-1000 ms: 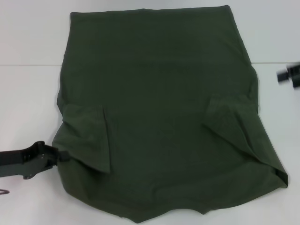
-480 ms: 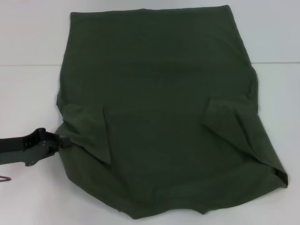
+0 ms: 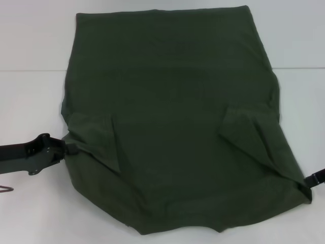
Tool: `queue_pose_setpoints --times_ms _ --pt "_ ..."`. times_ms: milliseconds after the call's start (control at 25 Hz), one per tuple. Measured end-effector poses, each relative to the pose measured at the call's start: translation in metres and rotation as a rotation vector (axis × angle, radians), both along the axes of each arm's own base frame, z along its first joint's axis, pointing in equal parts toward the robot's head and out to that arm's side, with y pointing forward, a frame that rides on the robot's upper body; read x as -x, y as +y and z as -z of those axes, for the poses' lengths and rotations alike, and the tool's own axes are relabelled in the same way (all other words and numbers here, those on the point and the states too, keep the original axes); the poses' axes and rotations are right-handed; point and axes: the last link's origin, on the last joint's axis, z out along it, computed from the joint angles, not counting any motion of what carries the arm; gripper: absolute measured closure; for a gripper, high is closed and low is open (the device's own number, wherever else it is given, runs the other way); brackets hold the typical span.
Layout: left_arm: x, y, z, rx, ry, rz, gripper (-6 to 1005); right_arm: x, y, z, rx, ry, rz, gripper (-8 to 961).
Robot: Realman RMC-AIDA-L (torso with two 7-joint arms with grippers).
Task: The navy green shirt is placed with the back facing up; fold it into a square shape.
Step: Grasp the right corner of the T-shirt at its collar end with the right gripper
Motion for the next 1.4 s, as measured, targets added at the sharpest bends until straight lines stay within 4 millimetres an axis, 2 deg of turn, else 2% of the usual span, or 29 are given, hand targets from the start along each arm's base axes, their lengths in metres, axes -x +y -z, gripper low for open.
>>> queue_pose_setpoints --times_ms 440,1400 --pt "-0.001 0.001 0.001 0.0 0.0 0.003 959 -0.006 -0.006 0.018 0.006 0.013 0.008 288" --pt "-0.002 0.001 0.001 -0.006 -0.009 0.003 960 -0.011 -0.007 0.035 -0.01 0.025 0.062 295"
